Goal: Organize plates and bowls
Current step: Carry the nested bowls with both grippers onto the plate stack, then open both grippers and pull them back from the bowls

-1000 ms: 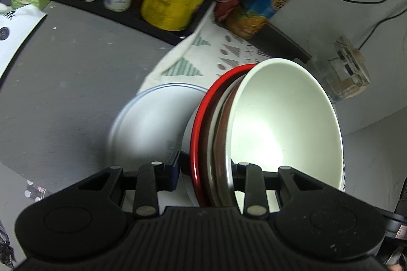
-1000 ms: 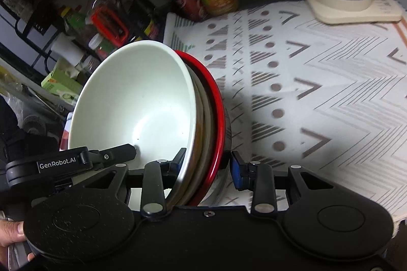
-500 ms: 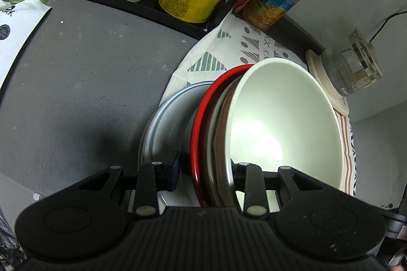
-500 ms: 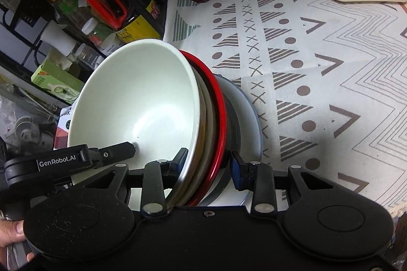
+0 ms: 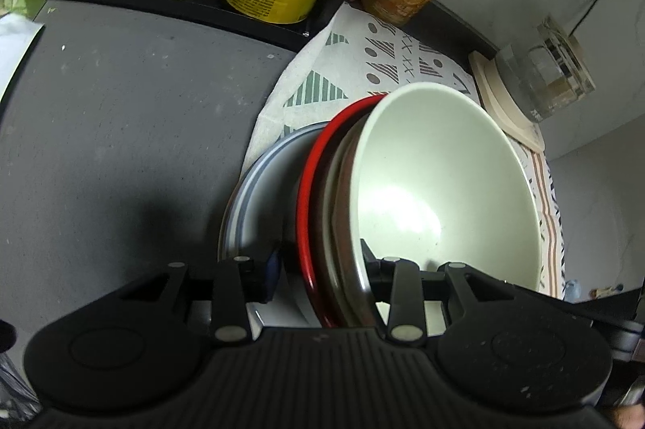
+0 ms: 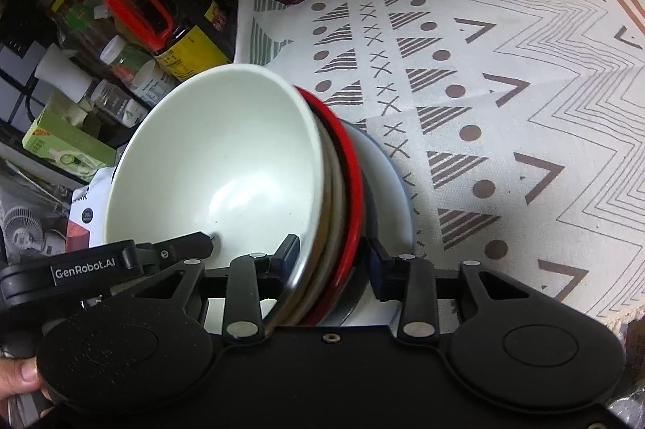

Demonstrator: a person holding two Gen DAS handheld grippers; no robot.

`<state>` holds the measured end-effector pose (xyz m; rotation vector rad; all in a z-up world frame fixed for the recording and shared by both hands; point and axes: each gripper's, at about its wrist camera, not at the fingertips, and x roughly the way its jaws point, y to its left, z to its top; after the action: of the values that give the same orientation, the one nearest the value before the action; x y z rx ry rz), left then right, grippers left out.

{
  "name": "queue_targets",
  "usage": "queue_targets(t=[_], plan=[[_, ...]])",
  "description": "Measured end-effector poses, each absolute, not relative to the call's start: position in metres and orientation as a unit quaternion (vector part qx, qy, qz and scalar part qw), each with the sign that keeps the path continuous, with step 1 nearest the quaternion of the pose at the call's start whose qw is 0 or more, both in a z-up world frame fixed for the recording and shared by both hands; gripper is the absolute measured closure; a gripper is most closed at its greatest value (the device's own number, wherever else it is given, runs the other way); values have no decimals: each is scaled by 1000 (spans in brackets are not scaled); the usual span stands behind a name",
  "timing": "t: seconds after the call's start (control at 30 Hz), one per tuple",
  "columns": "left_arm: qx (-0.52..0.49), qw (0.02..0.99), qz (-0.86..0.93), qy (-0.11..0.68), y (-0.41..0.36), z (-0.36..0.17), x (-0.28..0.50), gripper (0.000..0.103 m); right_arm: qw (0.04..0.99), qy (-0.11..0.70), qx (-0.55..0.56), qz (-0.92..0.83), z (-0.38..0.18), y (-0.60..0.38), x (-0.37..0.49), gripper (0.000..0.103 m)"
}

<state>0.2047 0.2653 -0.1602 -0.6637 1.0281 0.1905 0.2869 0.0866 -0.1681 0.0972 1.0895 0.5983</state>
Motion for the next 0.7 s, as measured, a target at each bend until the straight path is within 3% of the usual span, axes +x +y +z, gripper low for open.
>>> queue_targets(t=[0.07, 0.2, 0.3, 0.7], plan=[[-303, 814, 95, 487, 265, -160, 206, 60, 813, 509, 42, 279, -168, 89, 287, 64], [-300, 816, 98, 484, 266, -152, 203, 37, 819, 502, 44, 274, -162, 86, 290, 39], [-283, 824, 117, 476, 262, -143, 199, 24, 826, 486, 46, 282, -151, 81, 290, 28], [-245, 852, 131, 444, 210, -90, 185, 20, 862, 405, 58, 298, -101, 10, 271, 0]])
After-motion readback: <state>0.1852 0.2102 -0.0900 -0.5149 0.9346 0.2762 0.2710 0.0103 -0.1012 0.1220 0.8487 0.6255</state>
